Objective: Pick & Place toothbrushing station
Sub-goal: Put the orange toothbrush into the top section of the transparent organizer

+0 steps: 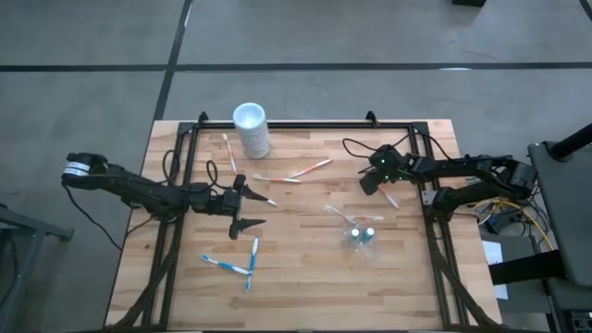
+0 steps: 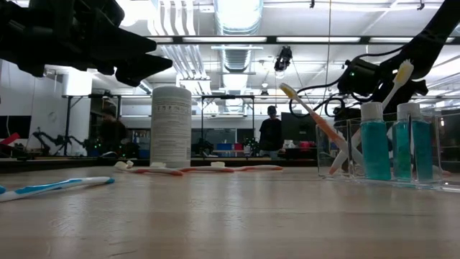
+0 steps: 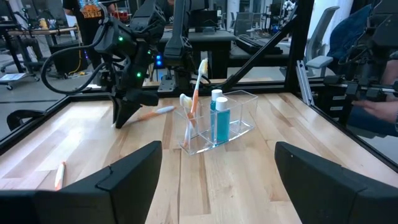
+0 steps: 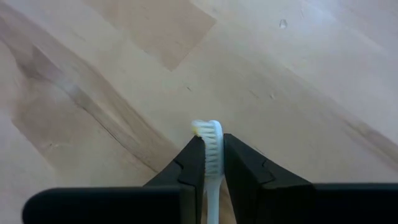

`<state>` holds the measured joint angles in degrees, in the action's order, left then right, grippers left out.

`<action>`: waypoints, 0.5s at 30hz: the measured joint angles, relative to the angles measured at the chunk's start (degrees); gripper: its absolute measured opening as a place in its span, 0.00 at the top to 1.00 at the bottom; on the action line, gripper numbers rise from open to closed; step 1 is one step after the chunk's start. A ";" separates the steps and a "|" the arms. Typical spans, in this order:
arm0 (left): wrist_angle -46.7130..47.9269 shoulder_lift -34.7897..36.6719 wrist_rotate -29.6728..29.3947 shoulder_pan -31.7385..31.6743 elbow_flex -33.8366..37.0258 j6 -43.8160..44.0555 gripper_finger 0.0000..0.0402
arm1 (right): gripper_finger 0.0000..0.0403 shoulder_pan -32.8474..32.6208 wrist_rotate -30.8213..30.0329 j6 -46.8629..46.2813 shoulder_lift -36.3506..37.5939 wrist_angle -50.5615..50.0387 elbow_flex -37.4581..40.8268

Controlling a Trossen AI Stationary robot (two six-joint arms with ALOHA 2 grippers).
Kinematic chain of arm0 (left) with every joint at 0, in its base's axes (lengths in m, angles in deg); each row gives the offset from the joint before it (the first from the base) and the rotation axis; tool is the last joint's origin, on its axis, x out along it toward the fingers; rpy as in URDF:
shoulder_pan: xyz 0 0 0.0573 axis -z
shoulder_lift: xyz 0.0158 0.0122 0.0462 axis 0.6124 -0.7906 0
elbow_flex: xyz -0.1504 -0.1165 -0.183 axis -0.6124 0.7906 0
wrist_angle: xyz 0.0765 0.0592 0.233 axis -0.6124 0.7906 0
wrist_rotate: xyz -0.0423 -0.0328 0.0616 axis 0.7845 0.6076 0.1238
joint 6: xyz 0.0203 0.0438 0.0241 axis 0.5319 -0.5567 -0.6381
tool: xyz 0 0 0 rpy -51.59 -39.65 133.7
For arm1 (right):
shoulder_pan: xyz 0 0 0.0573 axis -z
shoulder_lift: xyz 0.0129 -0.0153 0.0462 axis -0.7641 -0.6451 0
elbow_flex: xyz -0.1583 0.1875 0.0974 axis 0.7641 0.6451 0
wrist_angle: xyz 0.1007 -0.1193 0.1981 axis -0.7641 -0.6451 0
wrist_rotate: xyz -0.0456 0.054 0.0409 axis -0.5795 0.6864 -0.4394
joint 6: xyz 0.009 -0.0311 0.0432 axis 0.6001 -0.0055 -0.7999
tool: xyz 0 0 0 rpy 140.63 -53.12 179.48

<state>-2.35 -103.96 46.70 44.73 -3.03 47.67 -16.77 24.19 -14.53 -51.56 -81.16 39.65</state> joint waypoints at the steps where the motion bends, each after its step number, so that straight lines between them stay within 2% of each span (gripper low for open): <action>1: -0.01 0.00 0.01 0.01 0.00 -0.01 0.21 | 0.89 0.00 0.02 -0.18 0.00 0.02 0.00; 8: -0.01 -0.01 0.00 0.00 0.00 0.00 0.21 | 0.89 -0.04 0.32 -1.33 0.19 1.27 0.17; 15: 0.00 -0.01 0.01 0.01 0.00 -0.01 0.21 | 0.89 -0.04 0.07 -1.36 3.57 7.36 0.44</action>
<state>-2.35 -103.97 46.71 44.74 -3.03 47.66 -16.81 24.26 -15.89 -47.99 -73.81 40.08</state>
